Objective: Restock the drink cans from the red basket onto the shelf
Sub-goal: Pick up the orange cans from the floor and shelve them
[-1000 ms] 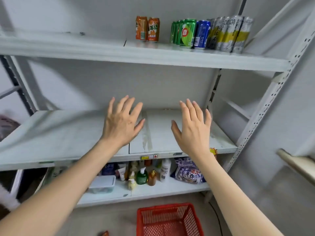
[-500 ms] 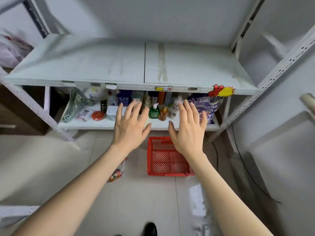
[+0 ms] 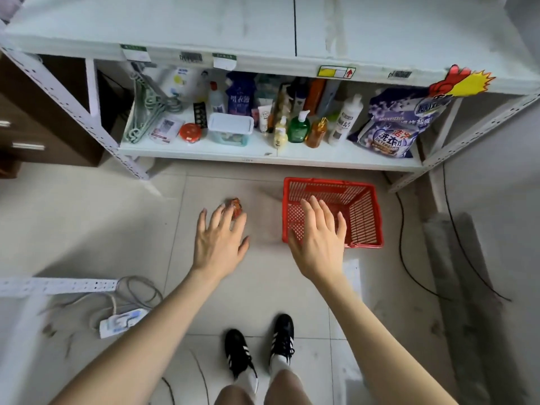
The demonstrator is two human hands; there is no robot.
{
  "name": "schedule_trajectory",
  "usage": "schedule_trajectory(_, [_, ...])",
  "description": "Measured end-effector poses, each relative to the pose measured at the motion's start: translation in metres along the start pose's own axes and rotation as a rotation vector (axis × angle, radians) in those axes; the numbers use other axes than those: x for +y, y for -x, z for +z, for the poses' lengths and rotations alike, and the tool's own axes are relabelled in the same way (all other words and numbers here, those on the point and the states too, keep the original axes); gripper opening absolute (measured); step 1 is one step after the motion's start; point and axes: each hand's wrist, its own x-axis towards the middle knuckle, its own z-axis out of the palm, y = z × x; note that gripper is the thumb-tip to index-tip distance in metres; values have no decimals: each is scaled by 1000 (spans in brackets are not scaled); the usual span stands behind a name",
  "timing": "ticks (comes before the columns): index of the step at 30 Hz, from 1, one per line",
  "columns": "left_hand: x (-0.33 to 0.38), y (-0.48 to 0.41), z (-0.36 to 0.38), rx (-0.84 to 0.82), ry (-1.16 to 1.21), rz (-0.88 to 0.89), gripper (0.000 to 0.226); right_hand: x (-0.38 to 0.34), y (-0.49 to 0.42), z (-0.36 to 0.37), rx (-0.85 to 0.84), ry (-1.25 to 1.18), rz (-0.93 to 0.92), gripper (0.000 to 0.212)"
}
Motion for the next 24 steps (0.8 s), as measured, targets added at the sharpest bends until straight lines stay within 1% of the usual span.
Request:
schedule_trajectory(7, [-57, 18, 70, -183, 31, -104, 52, -30, -4, 86, -133, -18, -4, 62])
schedule_trajectory(15, [-96, -7, 150, -320, 44, -226, 48, -41, -55, 179, -256, -32, -18, 63])
schedule_trajectory(17, [-103, -17, 173, -349, 63, -291, 48, -39, -73, 207, -287, -50, -15, 65])
schedule_trajectory(21, [-114, -37, 224, -382, 193, -511, 49, -33, -106, 269, -378, -80, -8, 66])
schedule_trajectory(24, [-118, -43, 269, -389, 251, -591, 52, -27, -123, 317, -410, -84, -9, 66])
